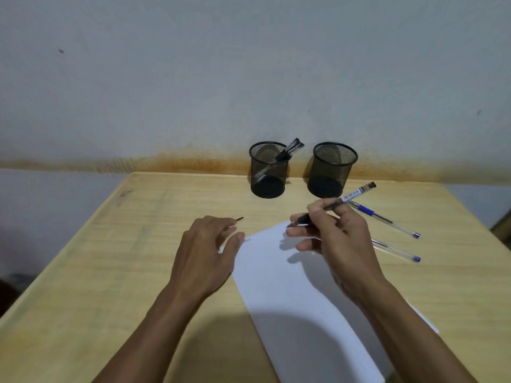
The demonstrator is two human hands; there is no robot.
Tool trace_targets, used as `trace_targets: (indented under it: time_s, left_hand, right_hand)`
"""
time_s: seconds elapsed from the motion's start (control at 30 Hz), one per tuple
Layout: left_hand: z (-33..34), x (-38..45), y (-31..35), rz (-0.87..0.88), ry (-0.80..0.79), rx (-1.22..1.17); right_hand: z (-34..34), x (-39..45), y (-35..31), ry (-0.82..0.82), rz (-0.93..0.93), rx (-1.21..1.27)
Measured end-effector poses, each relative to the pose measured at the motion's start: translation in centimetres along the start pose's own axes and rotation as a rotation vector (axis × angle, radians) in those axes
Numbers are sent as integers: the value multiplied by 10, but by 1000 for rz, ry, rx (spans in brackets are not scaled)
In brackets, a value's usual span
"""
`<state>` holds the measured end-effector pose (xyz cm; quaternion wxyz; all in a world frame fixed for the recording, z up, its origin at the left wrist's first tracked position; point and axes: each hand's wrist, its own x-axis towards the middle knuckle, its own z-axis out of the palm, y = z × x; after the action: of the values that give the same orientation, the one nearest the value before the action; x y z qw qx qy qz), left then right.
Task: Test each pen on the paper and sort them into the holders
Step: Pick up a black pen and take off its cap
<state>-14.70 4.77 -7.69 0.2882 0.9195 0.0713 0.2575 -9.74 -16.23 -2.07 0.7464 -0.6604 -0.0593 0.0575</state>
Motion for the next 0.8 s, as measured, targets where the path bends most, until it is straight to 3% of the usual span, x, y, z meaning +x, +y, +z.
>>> trace_targets:
  time_s: [0.2,0.43,0.8]
  left_hand:
    - [4,-5,-5,92,-137,115]
    - [7,-3,-9,112,-116,57]
    - [16,-2,-16,141,-68,102]
  right_hand:
    - [21,30,11,-142,-117,-336]
    - [26,40,40,-254,-55,-431]
    - [34,45,47,-176,-151,-511]
